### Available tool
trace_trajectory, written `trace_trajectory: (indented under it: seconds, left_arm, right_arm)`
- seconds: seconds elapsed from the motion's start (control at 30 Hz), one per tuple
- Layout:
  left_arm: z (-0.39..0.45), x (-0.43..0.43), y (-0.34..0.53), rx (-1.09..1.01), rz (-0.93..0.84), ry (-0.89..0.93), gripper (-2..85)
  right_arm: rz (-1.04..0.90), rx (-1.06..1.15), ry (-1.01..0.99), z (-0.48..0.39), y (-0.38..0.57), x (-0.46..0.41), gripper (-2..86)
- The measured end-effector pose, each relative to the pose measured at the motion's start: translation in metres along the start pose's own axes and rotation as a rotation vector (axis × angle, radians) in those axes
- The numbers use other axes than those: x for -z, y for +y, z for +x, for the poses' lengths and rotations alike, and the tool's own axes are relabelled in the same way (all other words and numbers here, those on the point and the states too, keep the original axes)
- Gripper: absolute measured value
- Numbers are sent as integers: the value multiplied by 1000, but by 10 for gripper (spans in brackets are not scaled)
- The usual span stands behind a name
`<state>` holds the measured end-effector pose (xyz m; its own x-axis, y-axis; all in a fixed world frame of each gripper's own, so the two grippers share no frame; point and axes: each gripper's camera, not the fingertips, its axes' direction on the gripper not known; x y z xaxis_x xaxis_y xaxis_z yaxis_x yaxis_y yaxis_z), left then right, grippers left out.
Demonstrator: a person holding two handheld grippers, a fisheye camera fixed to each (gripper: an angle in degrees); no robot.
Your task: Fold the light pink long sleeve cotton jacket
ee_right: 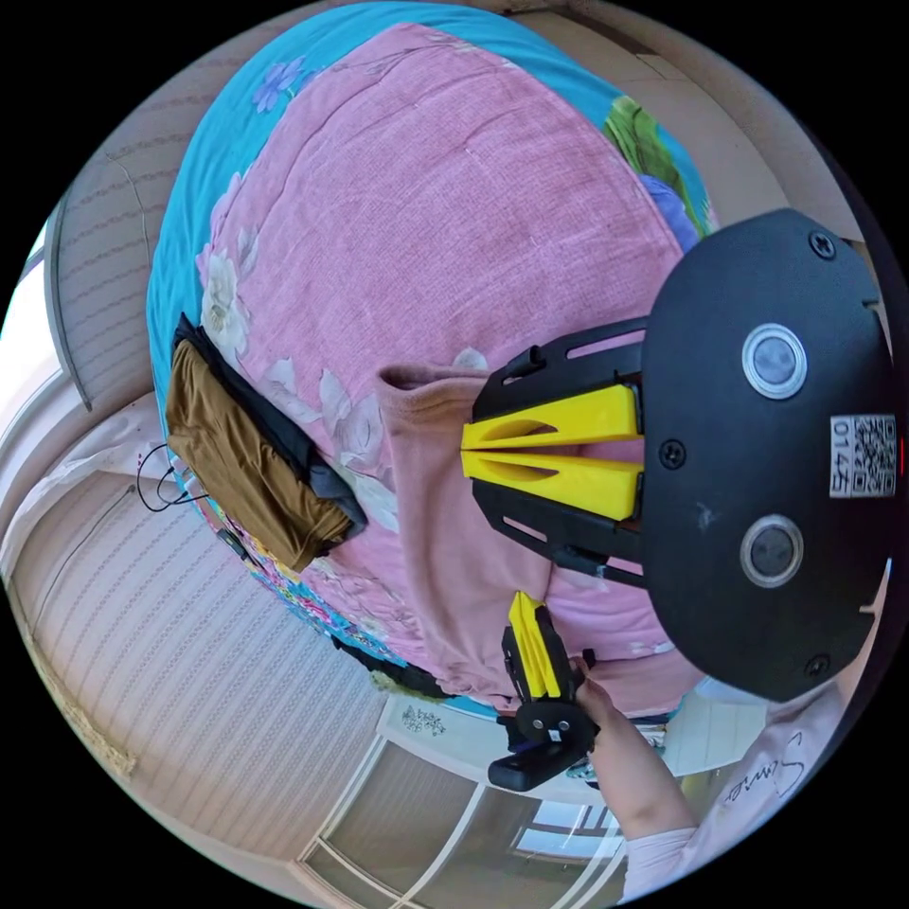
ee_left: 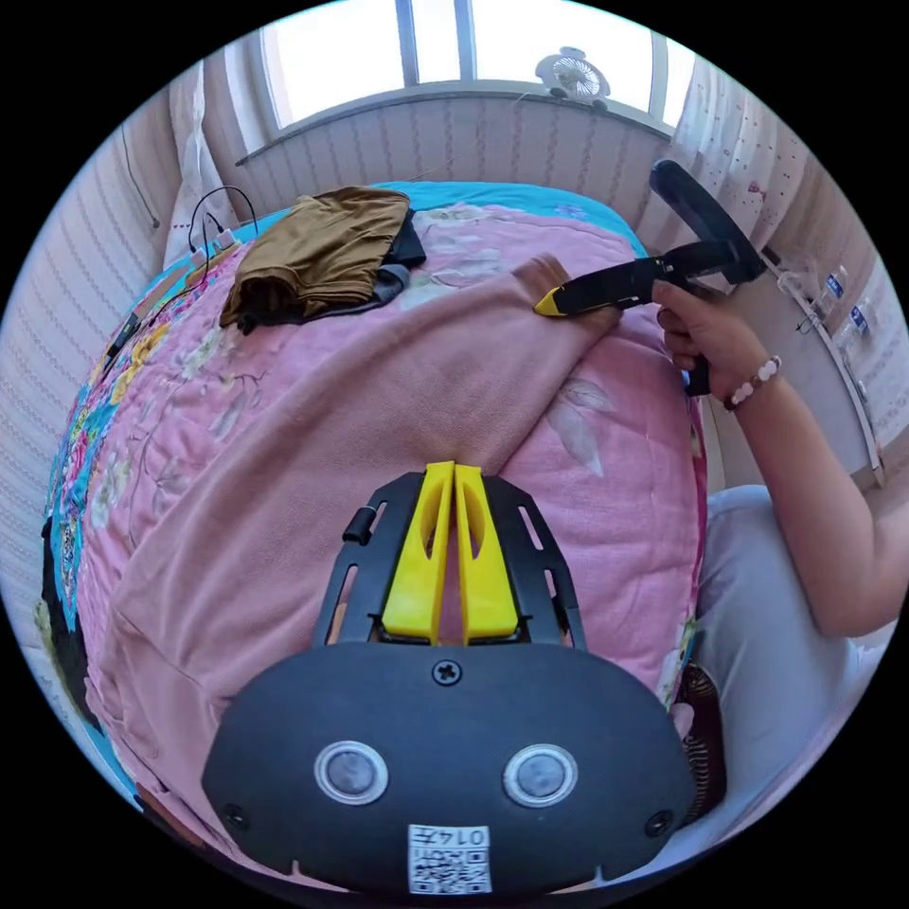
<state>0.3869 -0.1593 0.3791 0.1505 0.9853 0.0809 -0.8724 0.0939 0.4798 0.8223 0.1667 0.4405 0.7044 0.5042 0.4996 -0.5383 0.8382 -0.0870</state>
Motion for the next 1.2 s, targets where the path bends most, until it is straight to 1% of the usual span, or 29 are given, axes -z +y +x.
trace_trajectory:
  seconds: [0.07,0.13,0.27,0.37,0.43,0.47,0.53,0.57,0.63,0.67,0.73,0.77,0.8,0.83,0.87,0.93,0.97,1.03,1.07,1.1,1.13,1.17,1.2]
  left_arm:
    - [-8,20,10,51,38,17,-9]
    - [-18,57,33,129,140,74,-9]
    - [-26,125,96,237,227,58,-9]
    - [-44,187,174,328,202,-42,-9]
    - [-67,241,253,468,156,-214,-9]
    - [-74,254,275,514,144,-253,-9]
    - [-102,299,367,727,85,-353,-9]
    - [-108,309,389,788,63,-371,-9]
    - [-131,341,462,957,31,-421,-8]
    - [-136,348,476,984,38,-420,-7]
    - [-162,372,516,1052,118,-423,0]
    - [-170,377,524,1063,145,-420,2]
    - [-188,385,535,1088,200,-403,20]
    - [-207,392,542,1092,248,-380,33]
    - [-217,394,544,1095,268,-367,37]
    - [-259,398,549,1117,321,-307,57]
    - [-270,397,550,1124,320,-295,60]
    - [-302,391,551,1128,320,-204,72]
    - [-308,390,550,1123,305,-191,75]
    - [-318,387,549,1107,261,-196,78]
    - [-326,384,551,1096,211,-222,77]
    - [-330,382,552,1092,183,-224,76]
    - [-339,377,557,1079,134,-160,67]
  right_arm:
    - [2,2,1,-8,0,-7,-4]
    - [10,-1,-3,-18,0,-16,-3]
    - [6,-12,15,-39,-2,-30,-3]
    - [19,-12,114,-72,-2,-38,-3]
    - [51,51,213,-120,0,-40,-2]
    - [63,78,212,-134,1,-41,-2]
    - [124,203,165,-206,7,-45,-2]
    - [132,240,139,-226,8,-47,-1]
    - [103,387,-20,-312,12,-73,1]
    - [81,423,-79,-334,13,-84,2]
    - [-77,575,-316,-431,13,-143,9]
    - [-130,615,-362,-457,13,-159,14]
    - [-215,692,-440,-513,17,-189,22]
    - [-260,756,-470,-569,22,-214,54]
    - [-276,793,-473,-597,25,-226,69]
    - [-303,927,-418,-696,37,-278,109]
    - [-304,941,-391,-716,39,-293,112]
    - [-338,919,-271,-775,42,-364,135]
    - [-362,904,-247,-786,43,-383,147]
    - [-431,881,-188,-804,47,-422,171]
    - [-496,864,-108,-815,51,-459,165]
    - [-526,854,-67,-818,53,-475,162]
    - [-602,842,-48,-821,58,-500,127]
